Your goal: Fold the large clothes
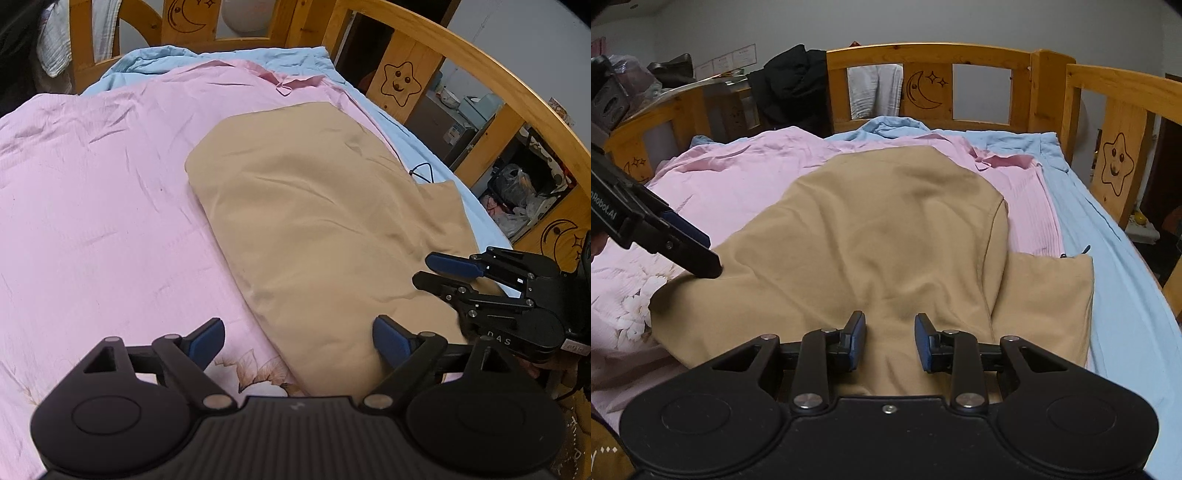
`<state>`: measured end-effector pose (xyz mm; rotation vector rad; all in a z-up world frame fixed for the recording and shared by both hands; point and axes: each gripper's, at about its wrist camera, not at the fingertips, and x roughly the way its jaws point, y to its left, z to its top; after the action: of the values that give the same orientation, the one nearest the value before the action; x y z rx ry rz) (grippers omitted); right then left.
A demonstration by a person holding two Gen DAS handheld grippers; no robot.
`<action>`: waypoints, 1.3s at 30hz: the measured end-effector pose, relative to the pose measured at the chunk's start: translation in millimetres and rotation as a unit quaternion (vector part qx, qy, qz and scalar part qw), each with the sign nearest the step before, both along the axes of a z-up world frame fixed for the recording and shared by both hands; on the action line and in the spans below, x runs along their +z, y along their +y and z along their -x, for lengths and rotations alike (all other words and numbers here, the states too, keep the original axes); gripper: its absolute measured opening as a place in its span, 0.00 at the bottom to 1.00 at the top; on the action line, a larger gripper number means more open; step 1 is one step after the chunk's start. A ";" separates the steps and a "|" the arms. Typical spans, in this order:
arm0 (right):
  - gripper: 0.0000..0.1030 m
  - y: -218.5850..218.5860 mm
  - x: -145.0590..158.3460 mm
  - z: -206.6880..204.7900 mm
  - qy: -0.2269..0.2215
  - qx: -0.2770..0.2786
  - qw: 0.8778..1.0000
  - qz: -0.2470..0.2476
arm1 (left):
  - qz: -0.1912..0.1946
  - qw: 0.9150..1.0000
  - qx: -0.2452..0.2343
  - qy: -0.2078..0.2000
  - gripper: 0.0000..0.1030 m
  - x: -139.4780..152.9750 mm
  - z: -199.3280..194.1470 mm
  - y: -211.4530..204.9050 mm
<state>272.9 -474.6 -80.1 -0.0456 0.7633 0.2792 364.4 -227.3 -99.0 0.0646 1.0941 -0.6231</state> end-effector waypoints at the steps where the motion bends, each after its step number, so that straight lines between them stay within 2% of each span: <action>1: 0.31 -0.1 -0.1 0.4 0.000 -0.002 1.000 -0.002 | 0.000 1.000 0.001 0.002 0.89 0.0 -0.1 0.7; 6: 0.34 -4.3 3.6 2.7 -0.002 -0.015 1.000 -0.017 | 0.005 1.000 0.007 0.013 0.91 1.6 -2.9 4.0; 10: 0.54 -14.1 13.7 11.0 -0.015 -0.034 0.998 -0.044 | 0.019 0.999 0.019 0.033 0.95 -0.3 -8.1 10.3; 12: 0.57 -19.9 19.0 16.5 -0.022 -0.043 0.997 -0.052 | 0.024 0.999 0.022 0.038 0.97 -2.5 -9.8 12.5; 14: 0.73 -28.5 25.1 21.2 -0.029 -0.061 0.996 -0.056 | 0.028 0.998 0.023 0.041 0.98 -4.4 -10.8 13.4; 15: 0.76 -34.1 27.8 23.7 -0.033 -0.075 0.995 -0.057 | 0.028 0.999 0.023 0.041 0.99 -5.2 -11.2 13.3; 18: 0.77 -54.1 30.5 24.4 -0.031 -0.118 0.991 -0.061 | 0.027 0.999 0.019 0.034 0.99 -6.4 -11.1 11.4; 22: 0.77 -86.5 18.4 14.1 0.014 -0.200 0.976 -0.078 | 0.028 0.999 0.016 0.031 1.00 -6.9 -11.6 9.0; 24: 0.75 -99.2 9.1 6.4 0.040 -0.222 0.968 -0.110 | 0.028 0.999 0.017 0.031 1.00 -7.3 -10.4 9.5; 25: 0.70 -101.3 5.6 4.8 0.041 -0.225 0.966 -0.117 | 0.029 0.999 0.017 0.032 1.00 -7.4 -10.4 9.5; 26: 0.57 -101.4 3.1 1.4 0.038 -0.223 0.967 -0.116 | 0.029 0.999 0.018 0.032 1.00 -7.4 -10.2 9.8; 28: 0.37 -94.9 1.4 -4.7 0.028 -0.212 0.973 -0.088 | 0.029 0.999 0.017 0.032 1.00 -7.1 -10.6 10.7; 29: 0.21 -89.0 1.9 -6.6 0.018 -0.204 0.977 -0.065 | 0.029 0.999 0.017 0.031 1.00 -7.0 -10.3 10.8; 30: 0.13 -83.0 3.2 -6.4 0.004 -0.189 0.981 -0.043 | 0.028 0.999 0.016 0.030 1.00 -7.0 -9.9 10.6; 33: 0.10 -49.1 13.7 2.1 -0.055 -0.093 0.993 0.052 | 0.029 0.999 0.016 0.028 1.00 -7.7 -9.7 10.7; 35: 0.10 -33.6 16.5 5.9 -0.068 -0.046 0.994 0.074 | 0.030 0.999 0.016 0.029 1.00 -8.5 -9.9 10.8; 37: 0.11 -30.9 15.9 4.6 -0.067 -0.043 0.993 0.084 | 0.031 0.999 0.016 0.030 1.00 -8.6 -10.5 11.2; 39: 0.15 -39.8 14.9 0.5 -0.060 -0.071 0.993 0.074 | 0.030 0.999 0.015 0.029 1.00 -7.9 -10.5 10.8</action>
<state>272.4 -514.3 -65.2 -0.1463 0.6622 0.0835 374.9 -216.5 -106.9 -0.0223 1.1302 -0.6327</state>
